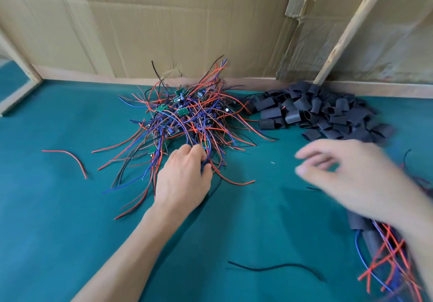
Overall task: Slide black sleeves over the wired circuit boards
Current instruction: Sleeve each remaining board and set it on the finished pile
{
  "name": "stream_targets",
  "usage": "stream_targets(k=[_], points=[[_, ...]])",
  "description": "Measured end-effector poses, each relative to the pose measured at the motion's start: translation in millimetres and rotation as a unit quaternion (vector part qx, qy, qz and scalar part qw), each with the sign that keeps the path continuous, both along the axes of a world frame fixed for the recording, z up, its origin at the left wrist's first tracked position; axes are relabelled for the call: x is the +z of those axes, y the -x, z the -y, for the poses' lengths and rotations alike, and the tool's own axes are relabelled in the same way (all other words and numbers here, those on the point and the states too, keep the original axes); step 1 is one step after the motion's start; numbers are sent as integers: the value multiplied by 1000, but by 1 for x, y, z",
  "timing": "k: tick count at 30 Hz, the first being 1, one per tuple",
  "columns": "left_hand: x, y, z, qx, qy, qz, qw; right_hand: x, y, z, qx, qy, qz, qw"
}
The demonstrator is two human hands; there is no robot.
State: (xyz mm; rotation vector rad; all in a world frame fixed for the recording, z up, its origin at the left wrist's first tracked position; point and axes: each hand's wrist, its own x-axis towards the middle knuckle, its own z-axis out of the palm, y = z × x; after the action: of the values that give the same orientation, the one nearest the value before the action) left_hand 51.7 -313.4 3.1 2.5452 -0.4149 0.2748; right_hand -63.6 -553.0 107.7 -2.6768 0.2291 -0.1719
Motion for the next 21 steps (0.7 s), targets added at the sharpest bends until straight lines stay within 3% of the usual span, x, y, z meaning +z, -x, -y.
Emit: stream_targets(k=[3,6,12,15,18,21], points=[[3,0,1,9,1,-9,1000,-36,-36,-46,108,39,-39,993],[6,1,0,18,30,-4,999,-63,-62,-77,95,94,-50,990],[9,-4,-6,-20,39,52,998,-83,-70,-85,85,79,-47,992],[8,-4,-6,-53,11,71,996,-77,-58,-75,84,-9,-6,996],[6,-4,-5,-44,-2,37,998,-67,-38,-64,72,-133,15,988],[5,-2,-2,-27,92,-28,995,-57,-19,-59,48,-240,44,969]])
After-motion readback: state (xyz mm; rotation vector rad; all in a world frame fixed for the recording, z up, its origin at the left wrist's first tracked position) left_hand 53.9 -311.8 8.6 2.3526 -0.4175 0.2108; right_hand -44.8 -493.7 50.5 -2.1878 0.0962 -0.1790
